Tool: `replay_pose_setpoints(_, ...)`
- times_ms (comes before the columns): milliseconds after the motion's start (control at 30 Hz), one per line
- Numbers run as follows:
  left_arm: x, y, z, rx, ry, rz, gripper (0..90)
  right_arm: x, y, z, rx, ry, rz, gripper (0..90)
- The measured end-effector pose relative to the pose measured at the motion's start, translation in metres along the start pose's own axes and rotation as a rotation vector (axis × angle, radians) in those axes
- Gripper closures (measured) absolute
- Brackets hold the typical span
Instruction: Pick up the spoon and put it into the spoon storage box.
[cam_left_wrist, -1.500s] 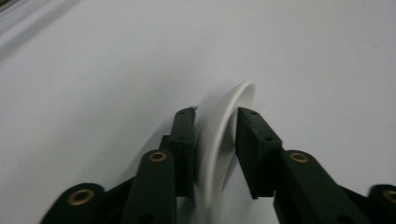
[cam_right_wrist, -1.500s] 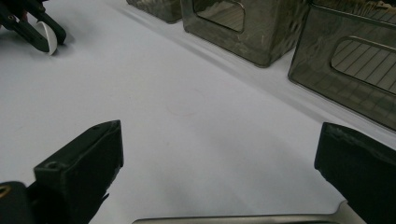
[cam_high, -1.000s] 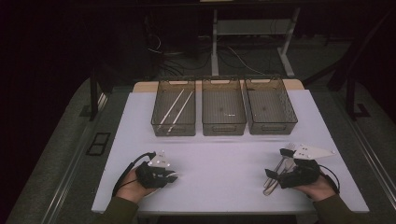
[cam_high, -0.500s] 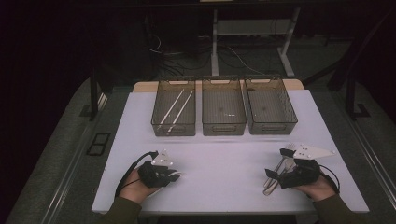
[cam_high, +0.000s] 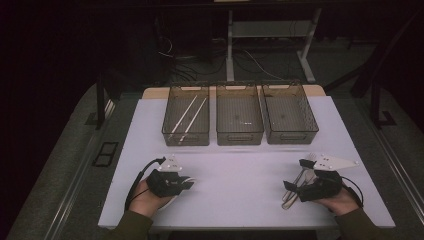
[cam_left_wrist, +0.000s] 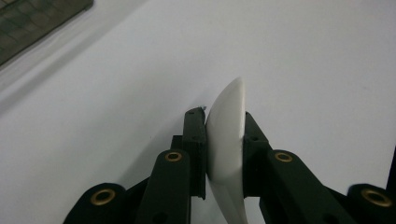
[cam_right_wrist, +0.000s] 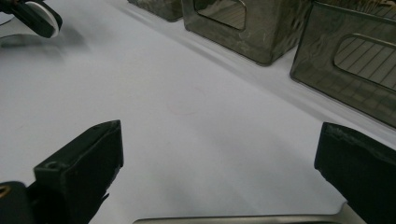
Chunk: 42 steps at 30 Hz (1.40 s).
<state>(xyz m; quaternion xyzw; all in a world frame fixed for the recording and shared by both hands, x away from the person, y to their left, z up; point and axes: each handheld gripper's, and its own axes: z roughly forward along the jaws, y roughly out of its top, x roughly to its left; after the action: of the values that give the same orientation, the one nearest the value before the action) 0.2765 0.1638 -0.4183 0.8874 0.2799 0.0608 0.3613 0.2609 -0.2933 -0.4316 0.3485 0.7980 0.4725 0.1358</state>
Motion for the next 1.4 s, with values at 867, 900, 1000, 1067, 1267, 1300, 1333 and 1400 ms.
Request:
replay_pose_setpoints(867,0.007,0.054,0.005,-0.144,-0.043,0.039,76.5,-0.003,-0.003,0.0,0.009,0.011,0.056,1.4)
replay_pose_setpoints(900,0.008,0.057,0.005,-0.151,-0.042,0.04,76.5,-0.003,-0.003,0.0,0.009,0.011,0.056,1.4)
replay_pose_setpoints(1000,0.011,0.066,0.005,-0.18,-0.043,0.042,76.5,-0.003,-0.003,0.0,0.007,0.01,0.056,1.4)
replay_pose_setpoints(1067,0.012,0.071,0.005,-0.188,-0.04,0.045,76.4,-0.003,-0.003,0.0,0.005,0.01,0.056,1.4)
replay_pose_setpoints(1267,0.015,0.082,0.008,-0.212,-0.04,0.058,76.5,-0.003,-0.003,0.0,0.008,0.008,0.058,1.4)
replay_pose_setpoints(1300,0.016,0.084,0.008,-0.214,-0.04,0.061,76.5,-0.003,-0.003,0.0,0.008,0.008,0.06,1.4)
replay_pose_setpoints(1333,0.016,0.087,0.009,-0.218,-0.039,0.063,76.5,-0.004,-0.003,0.0,0.007,0.008,0.061,1.4)
replay_pose_setpoints(1400,0.016,0.092,0.01,-0.219,-0.038,0.075,76.5,-0.004,-0.003,0.0,0.006,0.007,0.062,1.4)
